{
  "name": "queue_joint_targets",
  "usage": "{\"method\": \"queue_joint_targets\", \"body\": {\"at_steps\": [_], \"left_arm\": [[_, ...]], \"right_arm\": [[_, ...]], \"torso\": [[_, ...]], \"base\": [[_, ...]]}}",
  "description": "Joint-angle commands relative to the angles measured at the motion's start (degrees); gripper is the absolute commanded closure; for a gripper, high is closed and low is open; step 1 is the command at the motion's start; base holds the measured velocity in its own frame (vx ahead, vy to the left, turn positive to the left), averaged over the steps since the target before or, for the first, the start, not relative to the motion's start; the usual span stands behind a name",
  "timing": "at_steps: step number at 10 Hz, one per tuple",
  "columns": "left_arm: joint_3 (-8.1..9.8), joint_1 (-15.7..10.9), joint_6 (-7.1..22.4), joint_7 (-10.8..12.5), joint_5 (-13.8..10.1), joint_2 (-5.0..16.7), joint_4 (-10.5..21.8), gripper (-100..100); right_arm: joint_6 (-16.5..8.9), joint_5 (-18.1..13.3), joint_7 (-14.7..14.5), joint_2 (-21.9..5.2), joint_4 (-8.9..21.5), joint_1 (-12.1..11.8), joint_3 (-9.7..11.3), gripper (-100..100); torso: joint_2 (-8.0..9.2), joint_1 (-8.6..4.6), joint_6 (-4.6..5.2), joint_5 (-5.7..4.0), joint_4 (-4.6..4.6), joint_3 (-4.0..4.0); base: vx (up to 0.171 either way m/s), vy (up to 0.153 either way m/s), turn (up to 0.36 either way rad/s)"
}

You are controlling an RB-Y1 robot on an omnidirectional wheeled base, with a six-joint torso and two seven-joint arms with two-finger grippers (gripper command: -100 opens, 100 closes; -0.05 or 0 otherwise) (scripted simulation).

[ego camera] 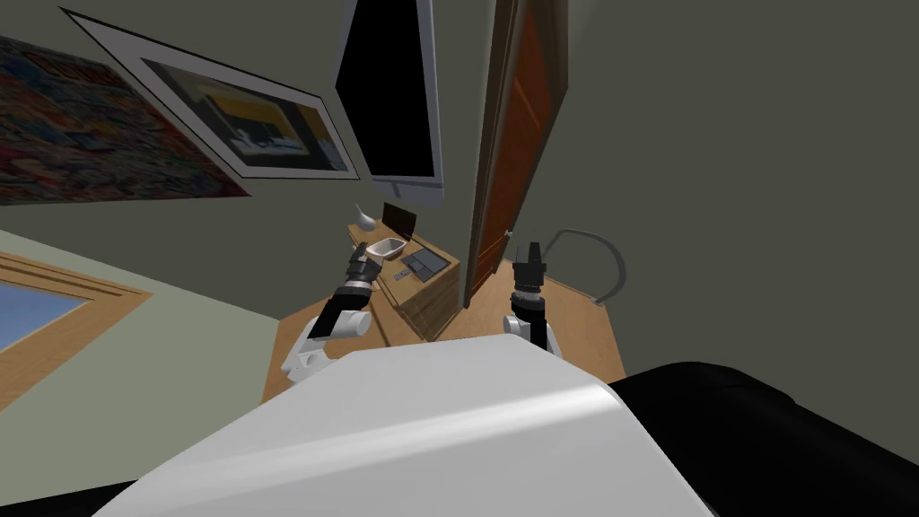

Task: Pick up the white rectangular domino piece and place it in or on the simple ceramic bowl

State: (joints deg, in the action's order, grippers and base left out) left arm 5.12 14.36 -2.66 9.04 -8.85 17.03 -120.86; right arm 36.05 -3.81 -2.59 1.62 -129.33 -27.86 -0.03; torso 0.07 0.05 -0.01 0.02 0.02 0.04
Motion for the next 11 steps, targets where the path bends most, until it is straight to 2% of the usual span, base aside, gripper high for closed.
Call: {"method": "queue_joint_targets", "body": {"at_steps": [1, 2, 3, 5, 6, 7, 8, 10, 11], "left_arm": [[0.38, -2.3, 2.9, 1.7, -0.8, 1.8, 2.2, -100], [0.38, -2.3, 4.6, 1.7, -0.8, 1.8, 2.2, -100], [0.81, -4.1, 6.6, 3.3, -1.7, 3.6, 4.2, -100], [0.81, -4.1, 8.7, 3.3, -1.7, 3.6, 4.2, -100], [1.24, -6.0, 11.0, 4.9, -2.6, 5.3, 6.2, -100], [1.24, -6.0, 12.5, 4.9, -2.6, 5.3, 6.2, -100], [1.66, -7.9, 14.0, 6.5, -3.5, 7.1, 8.2, -100], [1.66, -7.9, 16.3, 6.5, -3.5, 7.1, 8.2, -100], [2.07, -9.9, 18.4, 8.2, -4.5, 8.9, 10.3, -100]], "right_arm": [[0.0, 0.0, 0.0, 0.0, 0.0, 0.0, 0.0, 0], [0.0, 0.0, 0.0, 0.0, 0.0, 0.0, 0.0, 0], [0.0, 0.0, 0.0, 0.0, 0.0, 0.0, 0.0, 0], [0.0, 0.0, 0.0, 0.0, 0.0, 0.0, 0.0, 0], [0.0, 0.0, 0.0, 0.0, 0.0, 0.0, 0.0, 0], [0.0, 0.0, 0.0, 0.0, 0.0, 0.0, 0.0, 0], [0.0, 0.0, 0.0, 0.0, 0.0, 0.0, 0.0, 0], [0.0, 0.0, 0.0, 0.0, 0.0, 0.0, 0.0, 0], [0.0, 0.0, 0.0, 0.0, 0.0, 0.0, 0.0, 0]], "torso": [[0.00, 0.00, 0.00, 0.00, 0.00, 0.00], [0.01, 0.01, 0.03, 0.00, 0.00, 0.00], [0.01, 0.00, -0.01, 0.00, 0.00, 0.01], [0.00, 0.00, -0.01, 0.00, 0.00, 0.00], [-0.04, -0.01, -0.02, 0.00, -0.01, -0.02], [-0.02, -0.01, 0.01, -0.01, -0.01, -0.01], [-0.01, -0.01, -0.01, 0.00, 0.00, -0.01], [-0.01, 0.00, -0.01, 0.00, 0.00, -0.01], [-0.04, -0.03, -0.03, 0.00, -0.01, -0.02]], "base": [[-0.036, 0.012, -0.143], [-0.028, 0.013, -0.075], [-0.030, 0.004, -0.143], [-0.017, 0.008, -0.027], [-0.024, 0.004, -0.110], [-0.026, 0.007, -0.088], [-0.028, 0.008, -0.152], [-0.017, 0.006, -0.035], [-0.017, 0.002, -0.123]]}}
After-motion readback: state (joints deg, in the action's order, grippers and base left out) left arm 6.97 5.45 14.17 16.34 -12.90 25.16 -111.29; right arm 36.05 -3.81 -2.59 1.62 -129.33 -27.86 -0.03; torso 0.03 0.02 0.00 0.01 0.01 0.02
